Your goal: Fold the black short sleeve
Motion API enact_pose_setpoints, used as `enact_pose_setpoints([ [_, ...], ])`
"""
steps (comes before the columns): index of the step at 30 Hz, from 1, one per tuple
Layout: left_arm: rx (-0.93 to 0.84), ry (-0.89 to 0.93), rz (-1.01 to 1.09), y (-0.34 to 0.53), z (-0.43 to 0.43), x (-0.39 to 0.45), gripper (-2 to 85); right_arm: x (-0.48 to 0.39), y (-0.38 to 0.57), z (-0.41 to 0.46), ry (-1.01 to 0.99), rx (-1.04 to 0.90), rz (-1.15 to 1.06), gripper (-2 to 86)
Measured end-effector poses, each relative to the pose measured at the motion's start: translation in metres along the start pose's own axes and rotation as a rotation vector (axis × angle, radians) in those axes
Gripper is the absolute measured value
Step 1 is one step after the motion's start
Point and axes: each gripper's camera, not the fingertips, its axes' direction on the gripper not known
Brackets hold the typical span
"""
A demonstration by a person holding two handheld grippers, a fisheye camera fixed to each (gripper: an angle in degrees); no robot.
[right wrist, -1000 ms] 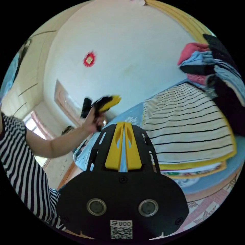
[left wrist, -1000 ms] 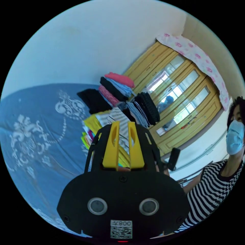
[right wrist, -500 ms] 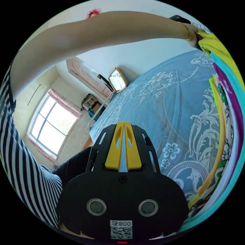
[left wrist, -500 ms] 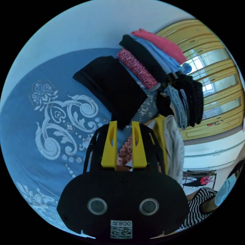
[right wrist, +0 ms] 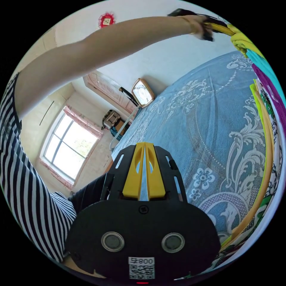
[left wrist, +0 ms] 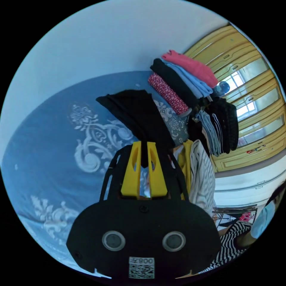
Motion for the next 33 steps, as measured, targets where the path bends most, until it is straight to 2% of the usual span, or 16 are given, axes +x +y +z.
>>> enact_pose_setpoints([
  [6, -0.047, -0.134, -0.033, 0.164, -0.172, -0.017, 1.6, -0.037, -0.014, 0.032, -0.055, -0.048, -0.042, 0.1],
  [11, -0.066, -0.169, -0.217, 0.373, -0.291, -0.042, 1.7, -0.086, -0.016, 0.056, -0.055, -0.093, 0.015, 0.3],
  [17, -0.07, -0.102, -0.536, 0.613, -0.351, -0.082, 1.8, -0.164, -0.045, 0.119, -0.007, -0.288, -0.045, 2.3],
  [20, 0.075, 0.031, -0.672, 0.701, -0.383, -0.101, 1.2, -0.196, -0.076, 0.169, 0.028, -0.42, -0.083, 5.3],
  [26, 0.259, 0.115, -0.735, 0.792, -0.458, -0.142, 3.6, -0.247, -0.149, 0.279, 0.221, -0.605, -0.193, 8.0],
  [33, 0.335, 0.111, -0.779, 0.836, -0.536, -0.199, 6.7, -0.278, -0.191, 0.398, 0.441, -0.751, -0.277, 8.7],
])
